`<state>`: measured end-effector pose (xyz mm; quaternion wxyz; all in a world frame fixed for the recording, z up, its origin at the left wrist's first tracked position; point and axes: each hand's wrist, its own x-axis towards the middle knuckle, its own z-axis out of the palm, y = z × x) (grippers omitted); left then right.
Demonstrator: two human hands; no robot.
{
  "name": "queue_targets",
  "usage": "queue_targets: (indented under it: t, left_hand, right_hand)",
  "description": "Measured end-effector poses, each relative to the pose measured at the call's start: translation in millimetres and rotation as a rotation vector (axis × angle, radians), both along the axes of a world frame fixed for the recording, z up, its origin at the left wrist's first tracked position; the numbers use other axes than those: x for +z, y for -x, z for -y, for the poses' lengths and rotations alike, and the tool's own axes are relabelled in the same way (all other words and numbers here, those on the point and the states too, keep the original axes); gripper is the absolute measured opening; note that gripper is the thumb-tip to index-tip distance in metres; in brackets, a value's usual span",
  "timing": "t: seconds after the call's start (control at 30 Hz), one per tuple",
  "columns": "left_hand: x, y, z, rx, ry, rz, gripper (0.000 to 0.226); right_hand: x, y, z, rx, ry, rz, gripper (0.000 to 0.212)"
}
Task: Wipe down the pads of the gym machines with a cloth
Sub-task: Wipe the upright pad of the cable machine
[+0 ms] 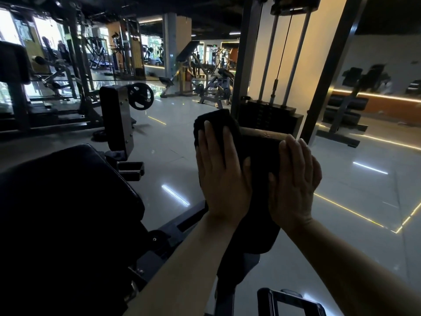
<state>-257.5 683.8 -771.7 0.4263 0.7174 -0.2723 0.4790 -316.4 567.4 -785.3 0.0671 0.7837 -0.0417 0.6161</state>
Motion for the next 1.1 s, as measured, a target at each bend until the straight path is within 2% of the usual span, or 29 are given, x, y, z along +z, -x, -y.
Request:
queue_targets:
  t: [0.1,0.23,0.43,0.6,0.83,0.93,1.1]
  left_hand:
    - [-15.0,2.8,1.0,0.001,0.003,0.025,0.057]
    - [-72.7,7.4,2.8,0.012,-0.023,0.044,0.052]
    - [-155.0,18.8,-5.6,0.051,-0.148,-0.078,0.055]
    - [-127.6,13.7,-7.5,0.019,-0.148,-0.039,0.053]
    - [-9.3,1.0,-1.6,0.009,-0.056,0.055,0.059]
    - [-10.9,-0.1,-3.7,0.021,-0.065,0.079,0.058]
    - [-69.8,1.2,-8.3,-0.017,-0.054,0.098,0.056]
  right_hand:
    - [1.3,0.4,3.4,0.032,0.019,0.001,0.057]
    - [1.1,-1.7,4.4,0.054,0.016,0.006,0.054]
    - [1.3,-2.2,4.4,0.06,0.009,0.007,0.053]
    - [0.4,-1.0,1.4,0.044,-0.003,0.005,0.054]
    - [3.0,0.4,-0.4,0.021,-0.009,-0.016,0.055]
    - [4.6,3.5,-4.4,-0.021,-0.031,-0.032,0.05]
    - [5.7,6.1,-8.5,-0.026,-0.054,-0.042,0.05]
